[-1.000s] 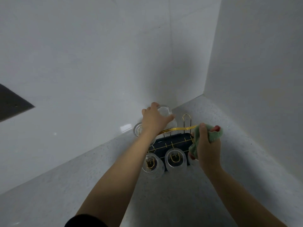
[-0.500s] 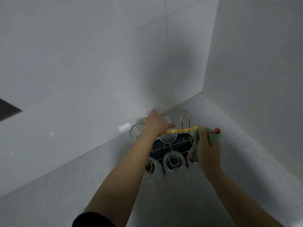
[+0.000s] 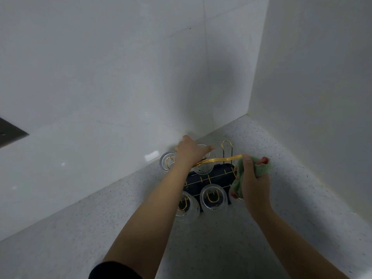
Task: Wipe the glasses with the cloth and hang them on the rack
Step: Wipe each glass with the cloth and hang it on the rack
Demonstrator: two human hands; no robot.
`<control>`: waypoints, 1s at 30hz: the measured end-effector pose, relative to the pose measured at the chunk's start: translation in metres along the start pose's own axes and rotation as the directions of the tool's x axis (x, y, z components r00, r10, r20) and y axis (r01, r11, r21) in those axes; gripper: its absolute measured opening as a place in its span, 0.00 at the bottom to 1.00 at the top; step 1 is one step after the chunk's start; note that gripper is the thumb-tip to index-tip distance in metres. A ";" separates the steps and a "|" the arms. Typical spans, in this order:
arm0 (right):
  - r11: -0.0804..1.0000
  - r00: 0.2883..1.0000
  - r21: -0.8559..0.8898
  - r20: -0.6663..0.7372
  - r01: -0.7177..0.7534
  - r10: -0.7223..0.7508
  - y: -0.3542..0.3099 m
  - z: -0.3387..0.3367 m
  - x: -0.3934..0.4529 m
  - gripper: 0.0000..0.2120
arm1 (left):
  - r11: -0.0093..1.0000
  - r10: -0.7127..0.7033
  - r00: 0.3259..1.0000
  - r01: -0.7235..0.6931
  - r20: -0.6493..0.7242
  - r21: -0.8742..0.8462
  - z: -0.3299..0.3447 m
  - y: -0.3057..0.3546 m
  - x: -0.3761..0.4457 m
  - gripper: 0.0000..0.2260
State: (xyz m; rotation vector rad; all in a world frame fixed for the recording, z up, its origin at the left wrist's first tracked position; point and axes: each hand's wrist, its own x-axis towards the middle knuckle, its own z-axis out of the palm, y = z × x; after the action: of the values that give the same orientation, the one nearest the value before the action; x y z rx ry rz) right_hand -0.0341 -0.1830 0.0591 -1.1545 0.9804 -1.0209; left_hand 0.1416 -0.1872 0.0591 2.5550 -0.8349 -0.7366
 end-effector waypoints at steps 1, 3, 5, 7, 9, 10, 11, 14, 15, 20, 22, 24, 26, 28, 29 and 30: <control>1.000 1.000 -0.007 0.000 0.004 -0.004 0.000 0.000 -0.001 0.18 | 1.000 0.003 1.000 -0.003 -0.008 -0.021 -0.001 0.000 -0.001 0.37; 1.000 1.000 -0.019 -0.010 0.000 0.000 -0.001 0.000 -0.004 0.18 | 0.998 0.019 0.999 -0.022 -0.039 -0.061 -0.004 -0.001 -0.007 0.32; 0.999 1.000 -0.035 -0.003 0.010 -0.010 -0.004 0.000 -0.008 0.18 | 0.995 0.043 0.995 -0.051 -0.085 -0.090 -0.008 -0.003 -0.017 0.26; 0.998 0.999 -0.045 0.021 0.034 -0.033 -0.008 0.001 -0.016 0.19 | 0.991 0.061 0.988 -0.077 -0.140 -0.112 -0.013 -0.007 -0.031 0.22; 0.999 0.999 -0.039 0.033 0.024 -0.023 -0.013 0.003 -0.025 0.18 | 0.984 0.061 0.981 -0.091 -0.183 -0.155 -0.018 -0.015 -0.048 0.19; 0.999 0.999 -0.040 0.042 0.004 -0.003 -0.014 0.004 -0.031 0.18 | 0.975 0.057 0.980 -0.095 -0.188 -0.201 -0.020 -0.020 -0.060 0.18; 0.999 0.998 -0.047 0.055 -0.017 0.020 -0.015 0.004 -0.036 0.18 | 0.963 0.056 0.980 -0.104 -0.192 -0.249 -0.021 -0.025 -0.071 0.16; 0.997 0.994 -0.070 0.105 -0.034 0.042 -0.017 0.007 -0.059 0.18 | 0.935 0.068 0.976 -0.134 -0.207 -0.327 -0.025 -0.049 -0.109 0.13; 0.997 0.993 -0.072 0.114 -0.029 0.037 -0.017 0.009 -0.071 0.19 | 0.931 0.069 0.977 -0.136 -0.203 -0.338 -0.026 -0.061 -0.124 0.12; 0.987 0.984 -0.151 0.159 -0.061 0.085 -0.004 0.020 -0.118 0.20 | 0.926 0.035 0.987 -0.090 -0.155 -0.366 -0.022 -0.119 -0.180 0.11; 0.975 0.980 -0.197 0.143 -0.106 0.136 0.005 0.026 -0.141 0.19 | 0.927 0.037 0.988 -0.089 -0.148 -0.365 -0.020 -0.147 -0.202 0.12; 0.962 0.975 -0.214 0.103 -0.172 0.197 0.012 0.032 -0.163 0.17 | 0.933 0.042 0.990 -0.088 -0.138 -0.348 -0.017 -0.170 -0.218 0.12; 0.949 0.972 -0.253 0.095 -0.186 0.216 0.016 0.038 -0.190 0.17 | 0.939 0.038 0.991 -0.078 -0.126 -0.334 -0.015 -0.195 -0.235 0.11; 0.938 0.970 -0.301 0.112 -0.173 0.215 0.018 0.046 -0.221 0.17 | 0.947 0.039 0.990 -0.081 -0.137 -0.312 -0.015 -0.221 -0.253 0.10; 0.934 0.967 -0.310 0.116 -0.181 0.226 0.020 0.048 -0.229 0.17 | 0.953 0.040 0.986 -0.086 -0.161 -0.292 -0.013 -0.229 -0.256 0.10; 0.928 0.964 -0.318 0.117 -0.193 0.241 0.021 0.051 -0.242 0.17 | 0.959 0.043 0.983 -0.090 -0.176 -0.270 -0.012 -0.242 -0.263 0.12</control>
State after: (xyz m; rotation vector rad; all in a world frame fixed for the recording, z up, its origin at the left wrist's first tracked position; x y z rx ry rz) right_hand -0.0423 0.0651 0.0637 -1.3209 1.1394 -0.6054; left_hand 0.0739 0.1637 0.0505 2.2902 -0.7047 -0.5622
